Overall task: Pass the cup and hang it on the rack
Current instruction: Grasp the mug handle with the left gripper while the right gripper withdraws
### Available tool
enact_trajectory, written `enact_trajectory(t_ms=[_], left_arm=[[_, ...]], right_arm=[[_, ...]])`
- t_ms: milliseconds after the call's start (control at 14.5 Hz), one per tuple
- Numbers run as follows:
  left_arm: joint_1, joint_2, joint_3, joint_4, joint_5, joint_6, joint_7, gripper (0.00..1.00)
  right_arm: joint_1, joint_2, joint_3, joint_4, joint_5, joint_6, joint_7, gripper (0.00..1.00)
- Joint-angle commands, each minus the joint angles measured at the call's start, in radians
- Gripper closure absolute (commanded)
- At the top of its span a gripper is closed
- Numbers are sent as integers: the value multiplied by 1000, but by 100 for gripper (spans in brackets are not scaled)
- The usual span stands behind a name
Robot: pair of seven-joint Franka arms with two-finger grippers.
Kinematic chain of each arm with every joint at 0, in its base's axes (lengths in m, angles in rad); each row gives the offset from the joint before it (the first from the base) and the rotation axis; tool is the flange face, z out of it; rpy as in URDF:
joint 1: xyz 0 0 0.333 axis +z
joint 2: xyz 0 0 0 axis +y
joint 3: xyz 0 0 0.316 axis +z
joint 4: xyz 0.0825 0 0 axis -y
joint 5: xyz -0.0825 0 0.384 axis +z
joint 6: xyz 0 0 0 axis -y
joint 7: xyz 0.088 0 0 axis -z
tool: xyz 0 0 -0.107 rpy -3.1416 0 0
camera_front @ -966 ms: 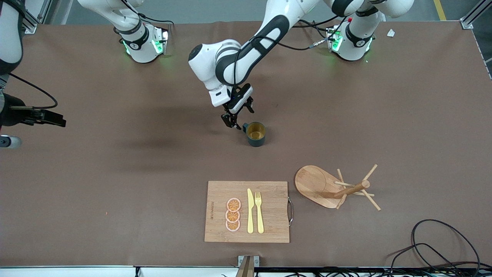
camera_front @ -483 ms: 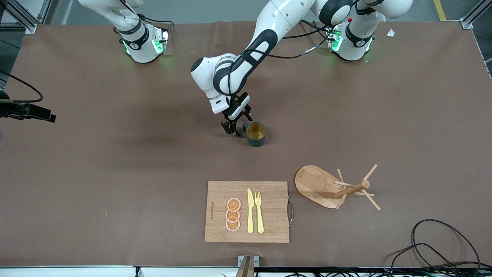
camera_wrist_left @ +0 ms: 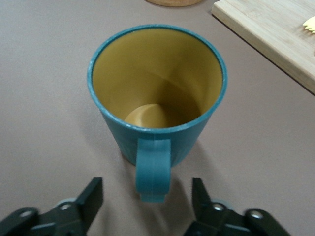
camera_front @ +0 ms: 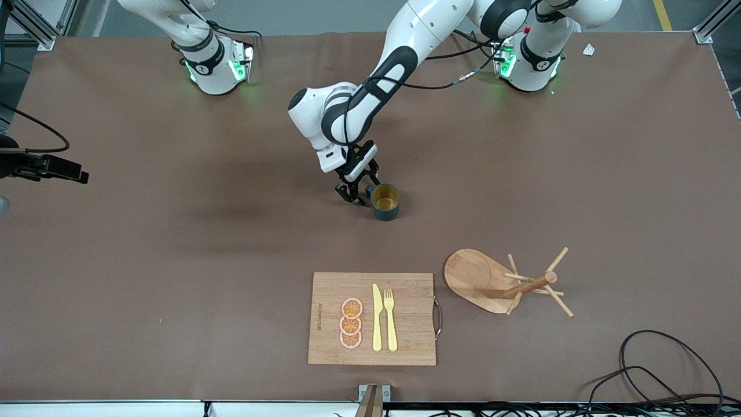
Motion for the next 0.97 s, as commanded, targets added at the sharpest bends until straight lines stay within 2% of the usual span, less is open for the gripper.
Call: enact_trajectory(t_ms=[0, 69, 138, 276, 414, 552, 897], left_arm=[[-5, 13, 6, 20, 19, -8, -10, 58], [-2, 12, 4, 20, 17, -6, -7, 72], [0, 12, 4, 20, 17, -3, -13, 81], [0, 7, 4, 20, 17, -3, -8, 90], [6, -16, 3, 22, 8, -3, 1, 93], [67, -69, -17, 22, -33, -3, 33, 94], [191, -232, -42, 22, -300, 24, 245, 99]], right_arm=[[-3, -56, 22, -43, 11, -2, 18, 0], [-1, -86, 24, -75, 5, 4, 18, 0], [0, -114, 24, -104, 0, 11, 17, 0], [7, -165, 33, -152, -18, 17, 15, 0], [5, -211, 34, -181, -31, 17, 15, 0], [2, -251, 33, -205, -31, 25, 12, 0], [-4, -277, 30, -202, -51, 22, 8, 0]])
